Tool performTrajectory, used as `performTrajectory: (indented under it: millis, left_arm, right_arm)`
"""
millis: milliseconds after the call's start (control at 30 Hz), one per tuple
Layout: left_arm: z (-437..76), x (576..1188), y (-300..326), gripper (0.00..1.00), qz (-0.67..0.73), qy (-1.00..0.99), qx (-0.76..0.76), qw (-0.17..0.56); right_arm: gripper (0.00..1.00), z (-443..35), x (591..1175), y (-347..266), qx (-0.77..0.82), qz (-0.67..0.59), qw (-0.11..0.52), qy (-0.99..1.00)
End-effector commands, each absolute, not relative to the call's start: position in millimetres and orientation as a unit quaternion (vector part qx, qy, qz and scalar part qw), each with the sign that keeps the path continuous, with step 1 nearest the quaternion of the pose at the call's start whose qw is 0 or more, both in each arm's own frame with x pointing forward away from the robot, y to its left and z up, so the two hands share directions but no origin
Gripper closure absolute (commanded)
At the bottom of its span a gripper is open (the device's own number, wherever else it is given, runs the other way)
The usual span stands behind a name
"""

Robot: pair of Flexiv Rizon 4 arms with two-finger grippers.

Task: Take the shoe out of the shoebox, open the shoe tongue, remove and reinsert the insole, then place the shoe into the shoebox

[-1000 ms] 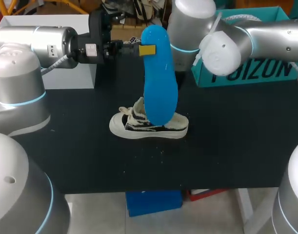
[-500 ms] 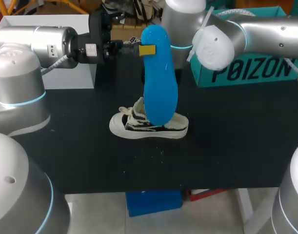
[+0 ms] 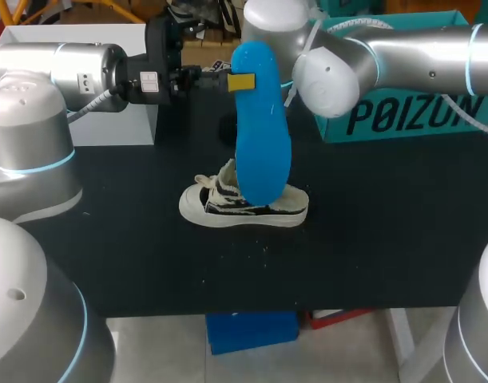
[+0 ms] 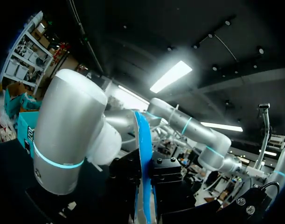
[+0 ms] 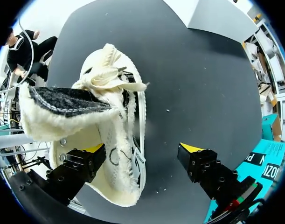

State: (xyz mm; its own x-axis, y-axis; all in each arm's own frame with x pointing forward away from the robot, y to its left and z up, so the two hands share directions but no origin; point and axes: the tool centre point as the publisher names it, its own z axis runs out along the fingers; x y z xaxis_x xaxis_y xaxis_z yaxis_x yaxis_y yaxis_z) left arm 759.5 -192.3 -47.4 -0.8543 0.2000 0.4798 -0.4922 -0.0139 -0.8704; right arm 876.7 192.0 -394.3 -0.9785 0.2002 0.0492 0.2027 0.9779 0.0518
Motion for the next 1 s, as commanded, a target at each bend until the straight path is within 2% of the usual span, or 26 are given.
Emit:
performTrajectory:
  millis: [33, 100, 133, 167, 233, 267, 300, 1000]
  left_arm:
    - [-48, 759, -193, 1.00, 0.704, -0.658, 0.113, 0.244]
    - [-48, 759, -193, 1.00, 0.704, -0.658, 0.113, 0.244]
    - [-48, 759, -193, 1.00, 0.704, -0.658, 0.113, 0.244]
    - [-48, 759, -193, 1.00, 0.704, -0.658, 0.113, 0.244]
    - [-48, 759, -193, 1.00, 0.704, -0.658, 0.113, 0.244]
    - [-48, 759, -193, 1.00, 0.704, -0.658, 0.113, 0.244]
    - [-48, 759, -193, 1.00, 0.704, -0.658, 0.113, 0.244]
    - [-48, 759, -193, 1.00, 0.704, -0.658, 0.113, 0.244]
  right_arm:
    - [0.02, -404, 877, 197, -0.104, -0.024, 0.027, -0.994]
    - [0.15, -407, 875, 198, -0.105, -0.025, 0.029, -0.994]
    - [0.28, -409, 874, 198, -0.106, -0.025, 0.030, -0.994]
    - [0.51, -411, 873, 197, -0.108, -0.024, 0.033, -0.993]
    - [0.69, -414, 872, 198, -0.108, -0.023, 0.036, -0.993]
    - [0.81, -415, 871, 198, -0.106, -0.023, 0.042, -0.993]
    - [1.00, -416, 870, 199, -0.097, -0.027, 0.048, -0.994]
    - [1.00, -416, 870, 199, -0.097, -0.027, 0.048, -0.994]
